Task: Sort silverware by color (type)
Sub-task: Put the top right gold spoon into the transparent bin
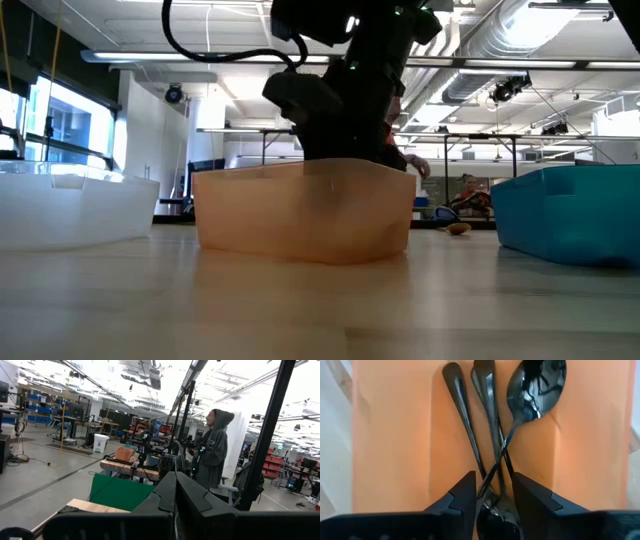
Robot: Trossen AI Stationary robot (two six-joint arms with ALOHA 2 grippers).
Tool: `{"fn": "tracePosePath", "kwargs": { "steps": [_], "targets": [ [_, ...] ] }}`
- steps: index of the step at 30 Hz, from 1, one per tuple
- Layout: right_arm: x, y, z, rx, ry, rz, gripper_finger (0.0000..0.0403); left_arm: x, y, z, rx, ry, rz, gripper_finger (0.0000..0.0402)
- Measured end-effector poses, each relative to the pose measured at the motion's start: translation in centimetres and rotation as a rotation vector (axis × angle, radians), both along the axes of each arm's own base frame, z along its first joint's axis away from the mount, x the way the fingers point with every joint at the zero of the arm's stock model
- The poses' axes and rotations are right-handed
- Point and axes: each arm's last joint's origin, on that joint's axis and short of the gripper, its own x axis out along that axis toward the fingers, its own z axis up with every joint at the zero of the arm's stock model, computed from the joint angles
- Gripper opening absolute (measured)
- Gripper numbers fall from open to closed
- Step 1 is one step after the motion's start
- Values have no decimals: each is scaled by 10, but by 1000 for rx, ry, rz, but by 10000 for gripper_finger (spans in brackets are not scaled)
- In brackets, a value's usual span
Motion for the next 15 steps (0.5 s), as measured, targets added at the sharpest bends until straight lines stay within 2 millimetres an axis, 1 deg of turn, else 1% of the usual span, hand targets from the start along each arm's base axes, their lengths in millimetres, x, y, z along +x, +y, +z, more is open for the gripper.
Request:
{"fn": "tracePosePath", "kwargs": {
  "steps": [5,8,12,15],
  "targets": [
    [2,0,9,-14,6,33,112,0,0,0,0,0,0,0],
    [5,1,23,-34,-4,85,112,0,0,0,0,0,0,0],
    [1,0,53,-61,-49,156,112,0,0,0,0,0,0,0],
    [-13,0,84,-106,-95,179,112,0,0,0,0,-1,0,0]
  ]
}}
